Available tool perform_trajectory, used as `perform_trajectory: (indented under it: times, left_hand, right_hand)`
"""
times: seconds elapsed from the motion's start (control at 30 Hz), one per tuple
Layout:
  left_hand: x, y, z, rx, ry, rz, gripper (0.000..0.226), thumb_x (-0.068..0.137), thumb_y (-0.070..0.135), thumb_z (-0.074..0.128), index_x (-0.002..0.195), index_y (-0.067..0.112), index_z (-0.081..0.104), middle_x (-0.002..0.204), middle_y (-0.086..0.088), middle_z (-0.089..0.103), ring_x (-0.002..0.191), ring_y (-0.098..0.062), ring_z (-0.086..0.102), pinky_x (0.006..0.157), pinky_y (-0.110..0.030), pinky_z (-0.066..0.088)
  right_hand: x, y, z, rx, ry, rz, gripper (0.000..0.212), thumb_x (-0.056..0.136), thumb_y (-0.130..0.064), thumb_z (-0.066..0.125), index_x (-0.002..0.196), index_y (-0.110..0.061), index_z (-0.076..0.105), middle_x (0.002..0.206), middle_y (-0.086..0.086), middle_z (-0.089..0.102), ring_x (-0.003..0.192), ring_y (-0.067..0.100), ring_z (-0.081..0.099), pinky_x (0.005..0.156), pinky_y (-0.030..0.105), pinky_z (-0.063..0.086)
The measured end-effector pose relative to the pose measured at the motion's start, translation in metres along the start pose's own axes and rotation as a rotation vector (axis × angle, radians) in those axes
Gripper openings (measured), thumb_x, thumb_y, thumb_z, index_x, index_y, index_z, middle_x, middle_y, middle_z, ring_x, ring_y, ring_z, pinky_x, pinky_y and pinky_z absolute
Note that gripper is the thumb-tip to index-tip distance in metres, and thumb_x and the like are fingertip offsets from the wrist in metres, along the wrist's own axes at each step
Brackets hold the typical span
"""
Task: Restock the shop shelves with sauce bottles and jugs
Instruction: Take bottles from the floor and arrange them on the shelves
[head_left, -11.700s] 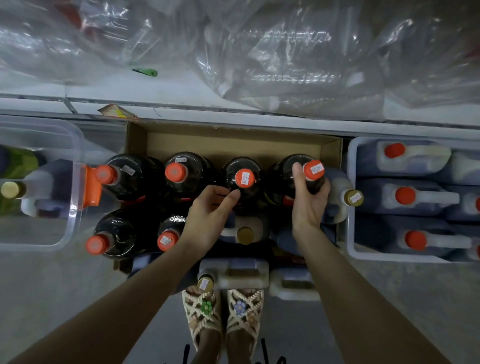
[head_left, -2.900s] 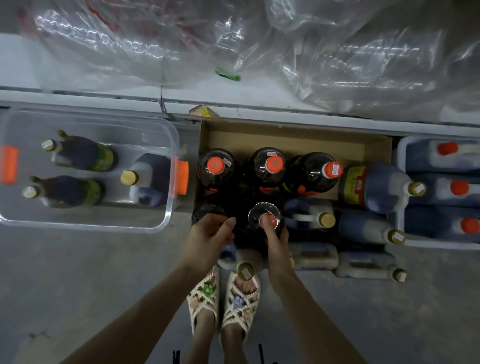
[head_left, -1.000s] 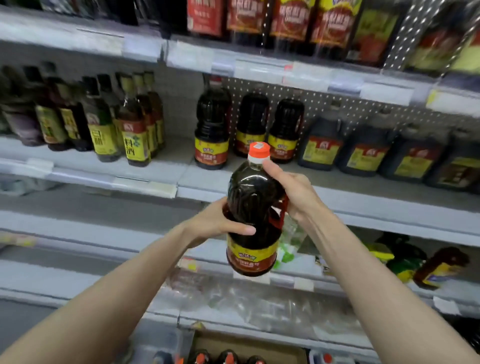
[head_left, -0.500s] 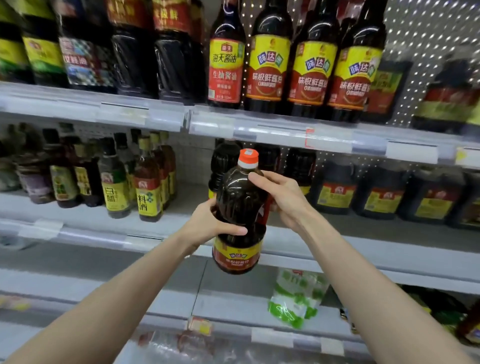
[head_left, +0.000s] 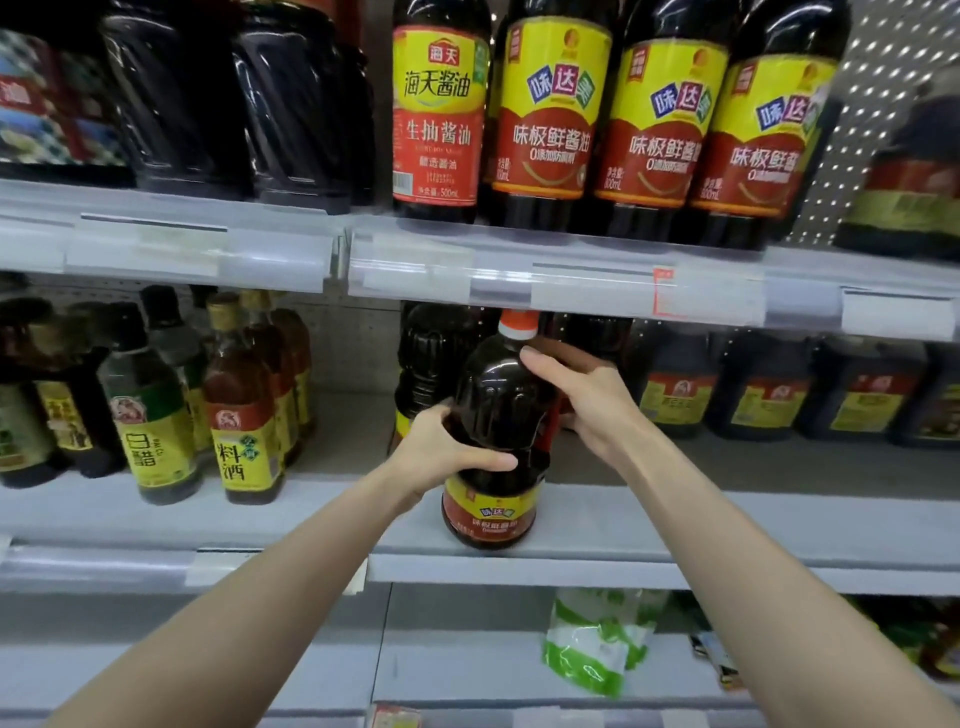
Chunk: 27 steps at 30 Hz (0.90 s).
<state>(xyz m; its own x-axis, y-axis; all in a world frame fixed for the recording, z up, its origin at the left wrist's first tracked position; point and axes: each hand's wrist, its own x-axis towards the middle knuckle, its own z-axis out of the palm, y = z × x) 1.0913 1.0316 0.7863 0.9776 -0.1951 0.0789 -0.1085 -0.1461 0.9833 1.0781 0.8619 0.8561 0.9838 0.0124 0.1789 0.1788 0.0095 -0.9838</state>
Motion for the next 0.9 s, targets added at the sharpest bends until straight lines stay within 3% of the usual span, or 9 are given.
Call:
perform_trajectory:
  times: [0.1, 0.23, 0.37, 0.53, 0.67, 0.8, 0.83, 0.9]
  left_hand:
    - [0.020, -0.003, 0.021, -0.026, -0.006, 0.007, 0.070, 0.052, 0.010, 0.092, 0.116, 0.016, 0.063, 0.105, 0.006, 0.071, 0.103, -0.008, 0.065, 0.082, -0.023, 0.054]
    - [0.037, -0.002, 0.050, -0.047, 0.022, 0.015, 0.070, 0.056, 0.007, 0.090, 0.119, 0.015, 0.060, 0.098, 0.015, 0.065, 0.090, 0.006, 0.059, 0.066, -0.007, 0.050]
    - [0.050, -0.004, 0.066, -0.022, 0.048, -0.021, 0.071, 0.060, 0.016, 0.090, 0.122, 0.020, 0.057, 0.099, 0.013, 0.063, 0.087, 0.007, 0.057, 0.058, -0.003, 0.045]
    - [0.054, -0.016, 0.069, 0.013, 0.092, -0.020, 0.082, 0.056, 0.037, 0.088, 0.129, 0.026, 0.052, 0.118, 0.008, 0.062, 0.111, -0.012, 0.058, 0.091, -0.027, 0.048]
    - [0.048, -0.028, 0.079, -0.028, 0.142, 0.072, 0.057, 0.076, 0.030, 0.077, 0.126, 0.031, 0.050, 0.108, 0.019, 0.061, 0.107, -0.002, 0.057, 0.087, -0.021, 0.047]
    - [0.039, -0.044, 0.085, -0.095, 0.194, 0.116, 0.063, 0.083, 0.030, 0.070, 0.136, 0.037, 0.039, 0.114, 0.025, 0.058, 0.110, 0.005, 0.054, 0.088, -0.017, 0.045]
    - [0.036, -0.049, 0.086, -0.123, 0.191, 0.117, 0.063, 0.084, 0.028, 0.068, 0.139, 0.035, 0.037, 0.118, 0.023, 0.057, 0.112, 0.005, 0.053, 0.086, -0.015, 0.046]
    - [0.030, -0.057, 0.087, -0.154, 0.190, 0.121, 0.059, 0.088, 0.025, 0.065, 0.141, 0.029, 0.040, 0.126, 0.017, 0.058, 0.110, 0.006, 0.055, 0.078, -0.011, 0.049]
  right_hand:
    - [0.013, 0.005, -0.020, 0.017, 0.041, 0.007, 0.017, 0.079, -0.022, 0.075, 0.095, -0.027, 0.073, 0.102, 0.003, 0.074, 0.100, 0.017, 0.068, 0.091, 0.036, 0.052]
    - [0.030, 0.010, -0.046, -0.038, 0.048, -0.006, 0.014, 0.082, -0.024, 0.073, 0.095, -0.030, 0.071, 0.106, -0.002, 0.072, 0.104, 0.015, 0.064, 0.101, 0.043, 0.047]
    - [0.045, 0.019, -0.067, -0.107, 0.024, -0.017, 0.009, 0.086, -0.031, 0.068, 0.093, -0.036, 0.067, 0.101, -0.012, 0.067, 0.100, 0.006, 0.060, 0.103, 0.043, 0.045]
    - [0.055, 0.035, -0.071, -0.115, -0.012, -0.096, 0.017, 0.091, -0.034, 0.062, 0.107, -0.037, 0.062, 0.108, -0.013, 0.064, 0.112, 0.010, 0.056, 0.103, 0.031, 0.043]
    - [0.050, 0.048, -0.074, -0.101, -0.054, -0.123, 0.030, 0.092, -0.038, 0.059, 0.121, -0.040, 0.056, 0.116, -0.017, 0.058, 0.116, 0.006, 0.052, 0.096, 0.023, 0.038]
    - [0.033, 0.074, -0.084, -0.098, -0.076, -0.122, 0.047, 0.092, -0.031, 0.062, 0.132, -0.047, 0.043, 0.106, -0.033, 0.054, 0.098, -0.014, 0.051, 0.079, 0.005, 0.044]
    - [0.027, 0.085, -0.087, -0.122, -0.091, -0.111, 0.047, 0.091, -0.031, 0.062, 0.129, -0.049, 0.042, 0.107, -0.033, 0.056, 0.101, -0.013, 0.053, 0.081, 0.007, 0.046]
    - [0.017, 0.108, -0.092, -0.133, -0.095, -0.044, 0.049, 0.089, -0.039, 0.065, 0.133, -0.046, 0.043, 0.119, -0.025, 0.059, 0.115, 0.000, 0.055, 0.095, 0.025, 0.049]
